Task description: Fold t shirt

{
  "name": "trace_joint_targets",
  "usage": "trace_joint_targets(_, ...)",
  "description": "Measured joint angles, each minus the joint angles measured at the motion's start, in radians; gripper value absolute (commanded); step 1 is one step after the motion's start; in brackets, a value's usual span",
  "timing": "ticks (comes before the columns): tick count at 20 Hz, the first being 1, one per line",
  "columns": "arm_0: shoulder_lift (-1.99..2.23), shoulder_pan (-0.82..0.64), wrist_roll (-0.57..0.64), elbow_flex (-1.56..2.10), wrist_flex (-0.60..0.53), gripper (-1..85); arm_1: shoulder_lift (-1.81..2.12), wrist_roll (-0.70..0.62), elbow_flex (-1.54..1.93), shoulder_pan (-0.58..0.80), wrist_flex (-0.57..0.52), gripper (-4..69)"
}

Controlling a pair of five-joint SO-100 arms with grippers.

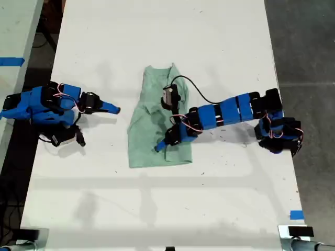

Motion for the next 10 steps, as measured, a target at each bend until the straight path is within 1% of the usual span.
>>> trace_joint_targets(1, 0.000, 0.000, 0.000, 0.000, 0.000, 0.0, 0.015, 0.000, 0.000, 0.000, 0.043, 6.1)
trace_joint_targets(2, 0.000, 0.000, 0.000, 0.000, 0.000, 0.0, 0.048, 0.002, 0.002, 0.000, 0.089, 0.4)
trace_joint_targets(4, 0.000, 0.000, 0.000, 0.000, 0.000, 0.0, 0.172, 0.014, 0.018, 0.002, 0.187, 0.4)
trace_joint_targets(6, 0.000, 0.000, -0.003, 0.000, 0.006, 1.7, 0.337, 0.031, 0.130, 0.015, 0.239, 0.4)
trace_joint_targets(8, 0.000, 0.000, -0.034, 0.000, 0.026, 2.5, 0.545, 0.058, 0.325, 0.051, 0.244, 0.4)
trace_joint_targets(9, 0.000, 0.000, -0.040, 0.000, 0.029, 2.5, 0.664, 0.074, 0.451, 0.066, 0.230, 0.4)
trace_joint_targets(10, 0.000, 0.000, -0.048, 0.000, 0.037, 0.0, 0.801, 0.089, 0.601, 0.080, 0.192, 0.5)
